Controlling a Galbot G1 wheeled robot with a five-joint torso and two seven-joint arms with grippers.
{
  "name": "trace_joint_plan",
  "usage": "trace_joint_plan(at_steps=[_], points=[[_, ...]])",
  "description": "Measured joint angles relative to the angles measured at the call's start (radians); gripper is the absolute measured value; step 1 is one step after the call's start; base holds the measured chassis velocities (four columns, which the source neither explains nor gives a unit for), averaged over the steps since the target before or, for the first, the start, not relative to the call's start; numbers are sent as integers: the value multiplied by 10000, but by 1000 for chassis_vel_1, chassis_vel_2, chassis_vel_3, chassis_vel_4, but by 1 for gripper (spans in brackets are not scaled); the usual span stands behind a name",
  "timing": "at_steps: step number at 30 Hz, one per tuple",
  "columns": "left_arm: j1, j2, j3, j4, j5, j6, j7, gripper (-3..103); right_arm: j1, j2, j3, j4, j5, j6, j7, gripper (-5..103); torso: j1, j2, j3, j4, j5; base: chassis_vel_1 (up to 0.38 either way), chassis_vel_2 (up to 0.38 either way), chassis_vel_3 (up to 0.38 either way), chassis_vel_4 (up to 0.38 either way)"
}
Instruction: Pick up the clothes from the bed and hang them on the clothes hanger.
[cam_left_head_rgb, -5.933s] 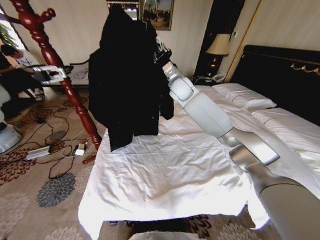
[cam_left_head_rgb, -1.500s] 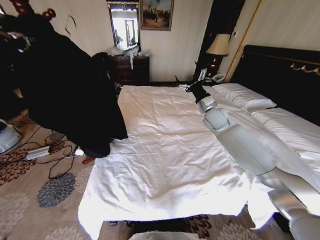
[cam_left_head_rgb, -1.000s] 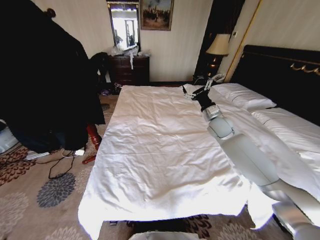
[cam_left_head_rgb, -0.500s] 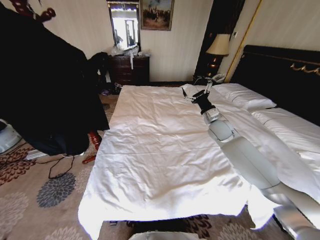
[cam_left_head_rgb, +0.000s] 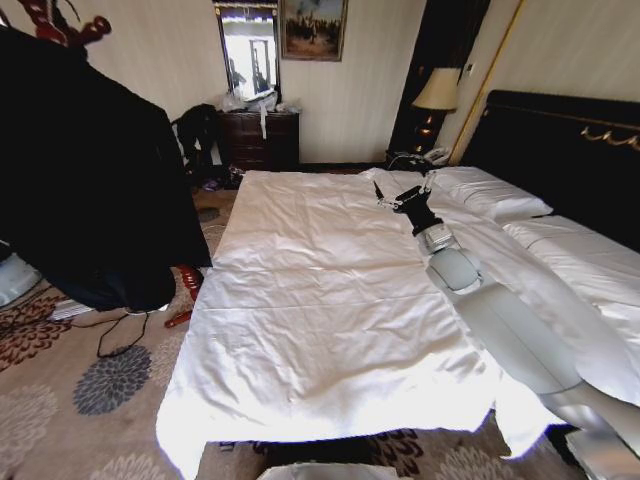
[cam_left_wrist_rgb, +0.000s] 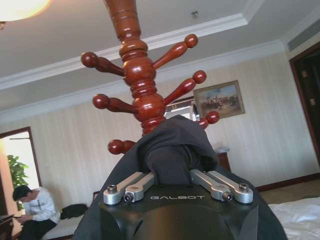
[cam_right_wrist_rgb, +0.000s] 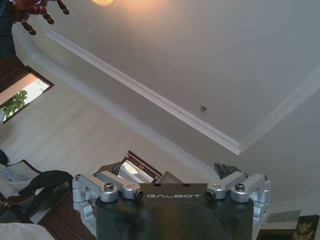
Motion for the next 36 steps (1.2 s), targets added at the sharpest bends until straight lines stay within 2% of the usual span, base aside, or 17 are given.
trace_joint_plan(at_steps=[4,5,7,10,13,16,18,19,21,24,25,27,30,31,33,36], points=[[-392,-959,-64,-1013,53,86,-111,7,-164,26,121,39,22,-10,68,100,0,0,0,5,-7,0,0,0,0],[-392,-959,-64,-1013,53,86,-111,7,-164,26,121,39,22,-10,68,100,0,0,0,5,-7,0,0,0,0],[-521,-1643,-236,-2100,55,104,-123,7,-285,9,197,35,15,-16,90,100,0,0,0,0,-1,0,0,0,0],[-509,-1975,-246,-2730,116,69,-140,7,-344,4,240,8,12,-20,103,100,0,0,0,-6,5,0,0,0,0],[-413,-2296,-72,-3261,376,7,-142,7,-387,13,276,-67,1,-20,113,100,0,0,0,-7,5,0,0,0,0],[-176,-2723,443,-3501,1121,-116,-67,7,-409,78,302,-223,-13,-11,118,100,0,0,0,1,3,0,0,0,0],[-66,-3096,894,-3237,1687,-303,41,7,-410,157,312,-356,-30,14,119,100,0,0,0,-2,-2,0,0,0,0],[-66,-3096,894,-3237,1687,-303,41,7,-410,157,312,-356,-30,14,119,100,0,0,0,-2,-2,0,0,0,0],[-142,-3581,1508,-2745,2354,-535,190,7,-406,312,318,-543,-49,36,120,100,0,0,1,1,-2,0,0,0,0],[-558,-4319,2140,-2198,2784,-652,307,7,-370,491,309,-787,-63,39,128,100,1,0,1,5,-5,0,0,0,0],[-558,-4319,2140,-2198,2784,-652,307,7,-370,491,309,-787,-63,39,128,100,1,0,1,5,-5,0,0,0,0],[-1165,-5203,2729,-1658,3365,-708,389,7,-343,609,269,-1028,-95,52,135,100,-1,0,0,6,4,0,0,0,0],[-1838,-6226,3388,-988,4263,-796,633,7,-325,651,198,-1299,-122,109,137,100,3,-1,3,-3,-10,0,0,0,0],[-1838,-6226,3388,-988,4263,-796,633,7,-325,651,198,-1299,-122,109,137,100,3,-1,3,-3,-10,0,0,0,0],[-2793,-6821,4173,-259,4785,-892,791,7,-288,620,113,-1524,-130,201,130,100,4,-2,3,2,-5,0,0,0,0],[-4438,-7090,5398,480,4828,-908,906,7,-204,596,67,-1744,-127,262,112,100,3,-2,3,-5,-5,0,0,0,0]])
